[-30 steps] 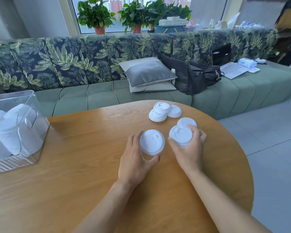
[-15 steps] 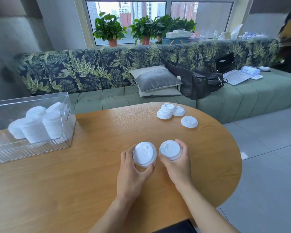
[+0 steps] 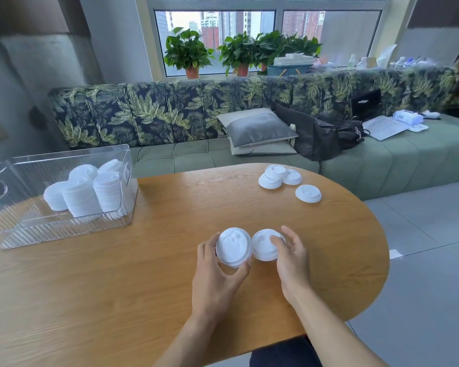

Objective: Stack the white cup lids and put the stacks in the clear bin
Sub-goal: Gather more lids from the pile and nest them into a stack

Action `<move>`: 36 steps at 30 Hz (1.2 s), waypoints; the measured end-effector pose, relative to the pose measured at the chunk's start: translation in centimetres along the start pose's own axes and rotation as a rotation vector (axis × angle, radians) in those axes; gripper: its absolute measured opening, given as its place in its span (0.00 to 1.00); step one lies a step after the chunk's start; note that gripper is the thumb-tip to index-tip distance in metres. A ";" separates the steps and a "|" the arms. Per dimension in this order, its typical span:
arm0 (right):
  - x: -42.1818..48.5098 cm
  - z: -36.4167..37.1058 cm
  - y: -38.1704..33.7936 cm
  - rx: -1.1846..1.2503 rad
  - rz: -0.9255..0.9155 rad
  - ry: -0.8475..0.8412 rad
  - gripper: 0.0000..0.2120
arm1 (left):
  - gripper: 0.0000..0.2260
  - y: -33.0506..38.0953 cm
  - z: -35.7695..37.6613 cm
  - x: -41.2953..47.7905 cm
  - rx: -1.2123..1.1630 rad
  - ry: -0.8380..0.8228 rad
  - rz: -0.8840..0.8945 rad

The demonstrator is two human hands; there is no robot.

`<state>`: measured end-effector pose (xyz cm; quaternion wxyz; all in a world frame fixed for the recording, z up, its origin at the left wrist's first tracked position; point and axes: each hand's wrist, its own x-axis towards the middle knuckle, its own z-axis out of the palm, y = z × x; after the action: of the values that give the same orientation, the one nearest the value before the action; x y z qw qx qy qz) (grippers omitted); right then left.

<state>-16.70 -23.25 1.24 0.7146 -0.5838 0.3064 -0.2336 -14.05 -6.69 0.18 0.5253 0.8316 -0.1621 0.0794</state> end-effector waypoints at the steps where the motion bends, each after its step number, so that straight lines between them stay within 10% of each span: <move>1: 0.1 -0.1 0.0 0.013 0.027 -0.011 0.21 | 0.39 0.0 0.0 0.0 0.004 -0.004 0.004; 7: 0.2 0.2 -0.2 0.122 0.115 -0.108 0.31 | 0.39 -0.2 0.2 0.3 0.025 -0.015 0.023; 18: -0.4 0.7 0.2 0.451 0.249 -0.252 0.11 | 0.40 -0.2 0.2 0.3 0.048 -0.030 0.029; 36: -1.3 0.8 -0.3 0.356 0.225 -0.372 0.06 | 0.42 -0.2 0.2 0.3 0.074 -0.010 0.047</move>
<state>-16.97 -21.86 1.88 0.8712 -0.4443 0.1873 -0.0917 -13.75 -6.83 0.06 0.4915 0.8468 -0.1810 0.0934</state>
